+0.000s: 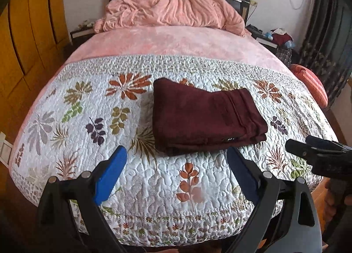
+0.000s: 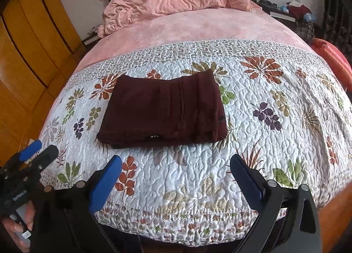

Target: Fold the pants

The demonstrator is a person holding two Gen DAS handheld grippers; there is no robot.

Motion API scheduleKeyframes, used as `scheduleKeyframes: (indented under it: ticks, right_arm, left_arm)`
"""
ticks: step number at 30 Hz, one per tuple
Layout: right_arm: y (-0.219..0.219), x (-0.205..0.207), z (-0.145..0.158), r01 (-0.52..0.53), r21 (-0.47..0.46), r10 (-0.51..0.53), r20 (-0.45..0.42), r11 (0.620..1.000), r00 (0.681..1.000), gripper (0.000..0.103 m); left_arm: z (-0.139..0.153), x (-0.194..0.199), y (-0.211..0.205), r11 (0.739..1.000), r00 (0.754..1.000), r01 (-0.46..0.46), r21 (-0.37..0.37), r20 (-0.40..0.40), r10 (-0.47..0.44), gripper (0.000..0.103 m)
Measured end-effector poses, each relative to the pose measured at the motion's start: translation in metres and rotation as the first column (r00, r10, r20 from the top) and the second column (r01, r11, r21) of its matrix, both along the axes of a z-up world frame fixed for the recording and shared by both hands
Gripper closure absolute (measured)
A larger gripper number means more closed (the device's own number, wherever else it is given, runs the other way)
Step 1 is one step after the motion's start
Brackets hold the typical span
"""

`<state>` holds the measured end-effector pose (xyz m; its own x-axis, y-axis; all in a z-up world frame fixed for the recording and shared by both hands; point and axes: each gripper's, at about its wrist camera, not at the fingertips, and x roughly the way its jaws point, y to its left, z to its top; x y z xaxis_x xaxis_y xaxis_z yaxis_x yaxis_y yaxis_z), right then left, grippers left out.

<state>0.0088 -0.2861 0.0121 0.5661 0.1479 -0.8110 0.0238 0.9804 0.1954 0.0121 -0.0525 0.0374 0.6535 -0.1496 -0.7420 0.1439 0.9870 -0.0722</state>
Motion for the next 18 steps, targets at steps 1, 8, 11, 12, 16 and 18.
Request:
scheduleKeyframes:
  ticks: [1, 8, 11, 12, 16, 18]
  right_arm:
    - [0.001, -0.001, 0.001, 0.000, 0.001, 0.000, 0.000, 1.000, 1.000, 0.004]
    - [0.008, -0.010, 0.012, -0.006, 0.009, 0.006, 0.007, 1.000, 1.000, 0.004]
    - [0.011, -0.014, 0.020, -0.008, 0.013, 0.008, 0.025, 1.000, 1.000, 0.004]
    - [0.011, -0.015, 0.022, -0.009, 0.014, 0.009, 0.029, 1.000, 1.000, 0.004]
    - [0.013, -0.018, 0.028, -0.022, 0.017, 0.022, 0.044, 1.000, 0.999, 0.004]
    - [0.014, -0.018, 0.027, -0.023, 0.019, 0.022, 0.043, 1.000, 0.999, 0.004]
  left_arm:
    - [0.004, -0.003, -0.001, 1.000, 1.000, 0.000, 0.007, 0.011, 0.000, 0.011]
    - [0.024, -0.017, -0.008, 0.998, 0.997, 0.001, 0.057, 0.072, -0.005, 0.011]
    - [0.031, -0.022, -0.010, 0.998, 0.996, 0.002, 0.055, 0.088, -0.006, 0.010]
    - [0.034, -0.024, -0.010, 0.998, 0.995, 0.000, 0.055, 0.096, -0.005, 0.010]
    - [0.039, -0.030, -0.012, 0.997, 0.992, -0.004, 0.073, 0.122, -0.005, 0.010]
    - [0.039, -0.030, -0.012, 0.997, 0.993, -0.007, 0.071, 0.122, -0.002, 0.010]
